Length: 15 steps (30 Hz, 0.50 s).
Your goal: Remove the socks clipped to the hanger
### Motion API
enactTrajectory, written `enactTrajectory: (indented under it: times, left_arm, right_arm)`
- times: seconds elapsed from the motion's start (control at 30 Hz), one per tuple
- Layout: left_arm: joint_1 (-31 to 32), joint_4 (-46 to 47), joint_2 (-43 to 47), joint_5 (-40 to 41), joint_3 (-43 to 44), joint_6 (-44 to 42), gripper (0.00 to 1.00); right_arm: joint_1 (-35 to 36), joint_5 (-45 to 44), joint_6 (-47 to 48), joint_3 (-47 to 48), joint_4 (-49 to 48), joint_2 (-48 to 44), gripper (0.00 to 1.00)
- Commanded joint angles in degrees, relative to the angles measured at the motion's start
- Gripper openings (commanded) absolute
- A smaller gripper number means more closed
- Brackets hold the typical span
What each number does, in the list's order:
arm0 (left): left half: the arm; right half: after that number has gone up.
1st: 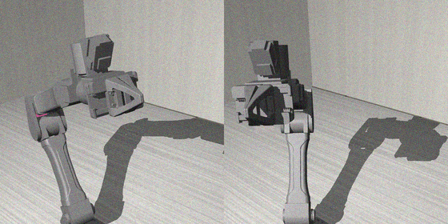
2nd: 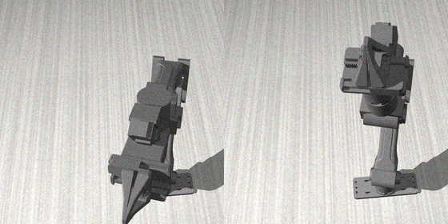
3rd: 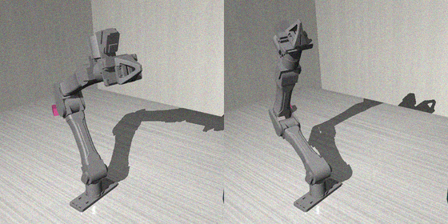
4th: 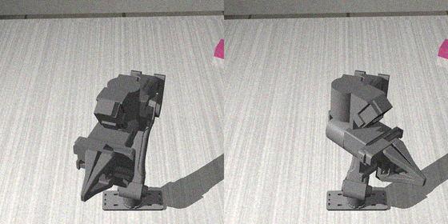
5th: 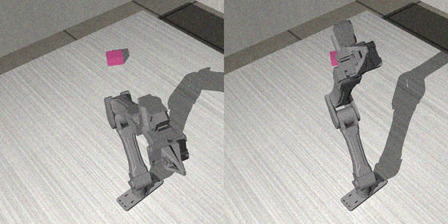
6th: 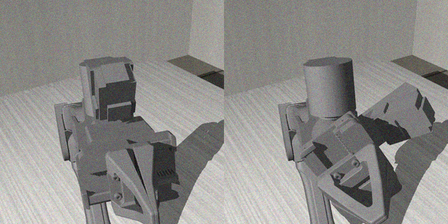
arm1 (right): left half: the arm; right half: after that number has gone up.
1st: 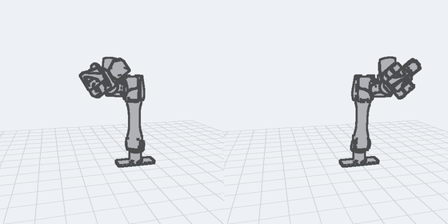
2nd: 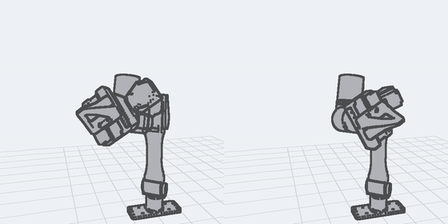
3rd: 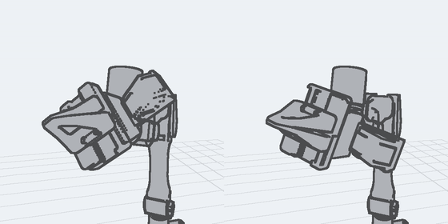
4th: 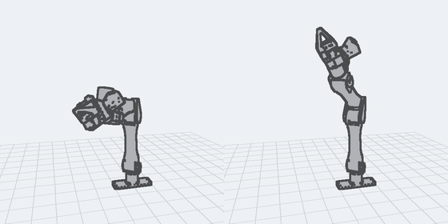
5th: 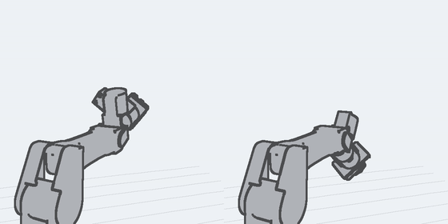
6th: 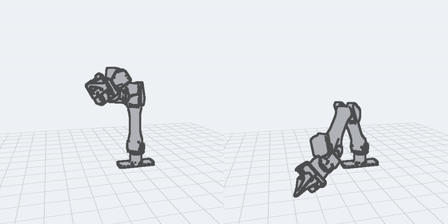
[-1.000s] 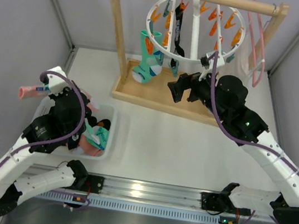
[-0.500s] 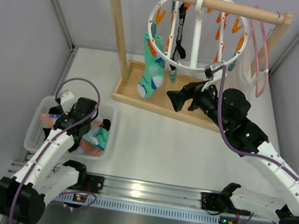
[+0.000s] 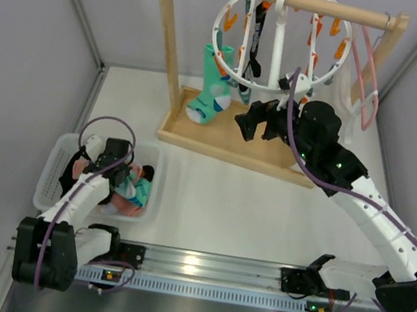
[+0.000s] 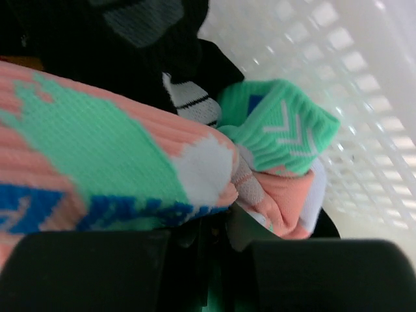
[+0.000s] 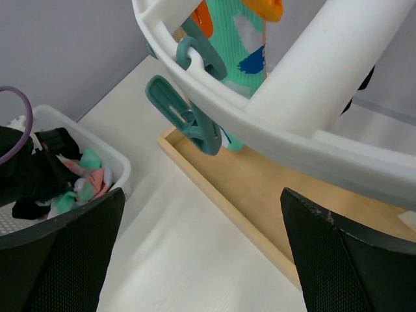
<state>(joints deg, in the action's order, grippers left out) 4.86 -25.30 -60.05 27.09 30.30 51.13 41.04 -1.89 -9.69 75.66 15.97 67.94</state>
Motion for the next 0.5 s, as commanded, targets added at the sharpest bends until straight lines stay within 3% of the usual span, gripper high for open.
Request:
enactTrajectory:
  times: [0.0, 0.13, 0.17, 0.23, 0.47]
  left_arm:
    - [-4.4, 5.7, -2.2, -6.2, -4.0, 2.5, 0.14]
    - [-7.7, 6.4, -0.4, -7.8, -5.6, 5.1, 0.50]
    - [-8.0, 6.3, 0.2, -8.1, -6.0, 5.6, 0.80]
    - [-8.1, 6.3, 2.2, -10.2, -6.3, 6.0, 0.98]
    - [-8.0, 6.0, 12.4, -20.7, -5.2, 4.7, 0.98]
  right_arm:
    - [-2.1, 1.6, 1.8, 4.1, 3.5, 1.6, 0.99]
    - [-6.4, 8.7, 3.5, 9.3, 5.8, 6.0, 0.99]
    - [-6.8, 9.6, 3.9, 9.9, 6.2, 6.5, 1.00]
    - [-7.2, 11.6, 5.2, 11.8, 7.4, 6.9, 1.00]
    - [-7.2, 17.5, 5.8, 13.1, 7.9, 2.3, 0.99]
